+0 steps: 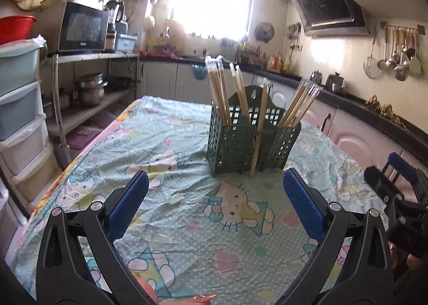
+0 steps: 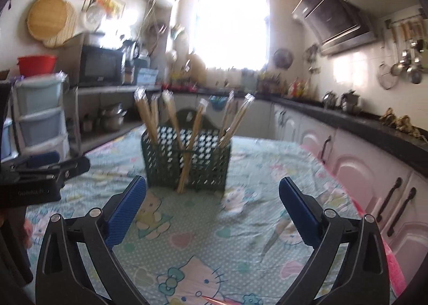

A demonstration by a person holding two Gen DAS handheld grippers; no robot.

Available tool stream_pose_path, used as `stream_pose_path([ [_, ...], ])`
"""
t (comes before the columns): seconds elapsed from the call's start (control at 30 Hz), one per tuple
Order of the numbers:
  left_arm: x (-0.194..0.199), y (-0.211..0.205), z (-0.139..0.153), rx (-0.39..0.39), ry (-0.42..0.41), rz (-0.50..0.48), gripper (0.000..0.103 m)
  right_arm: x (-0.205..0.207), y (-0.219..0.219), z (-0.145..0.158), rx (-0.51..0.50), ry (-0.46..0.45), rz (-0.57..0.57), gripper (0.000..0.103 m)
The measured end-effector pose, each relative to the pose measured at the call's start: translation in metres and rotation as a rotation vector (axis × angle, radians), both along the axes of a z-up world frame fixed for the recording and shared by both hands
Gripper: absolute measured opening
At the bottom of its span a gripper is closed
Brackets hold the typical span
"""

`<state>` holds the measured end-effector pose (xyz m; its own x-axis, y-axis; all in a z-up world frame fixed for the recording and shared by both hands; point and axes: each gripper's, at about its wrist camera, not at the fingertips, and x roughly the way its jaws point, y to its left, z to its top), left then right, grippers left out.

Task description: Organize utensils

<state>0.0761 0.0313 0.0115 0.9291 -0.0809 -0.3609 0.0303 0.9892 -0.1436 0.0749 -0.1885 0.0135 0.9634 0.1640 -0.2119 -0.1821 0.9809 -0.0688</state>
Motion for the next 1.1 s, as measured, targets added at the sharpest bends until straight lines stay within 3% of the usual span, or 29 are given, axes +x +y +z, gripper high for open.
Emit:
stream_pose_path([
  [0.17, -0.005, -0.001, 0.000, -0.010, -0.054, 0.008, 0.093, -0.008, -0.010, -0.001, 0.029, -0.070, -0.034, 0.097],
  [0.47, -0.005, -0.004, -0.007, -0.011, -0.056, 0.010, 0.093, -0.006, -0.011, -0.017, 0.036, -0.020, -0.030, 0.097],
  [1.1, -0.004, -0.009, -0.008, 0.007, -0.048, 0.014, 0.093, -0.009, -0.010, -0.021, 0.048, -0.020, -0.037, 0.097],
])
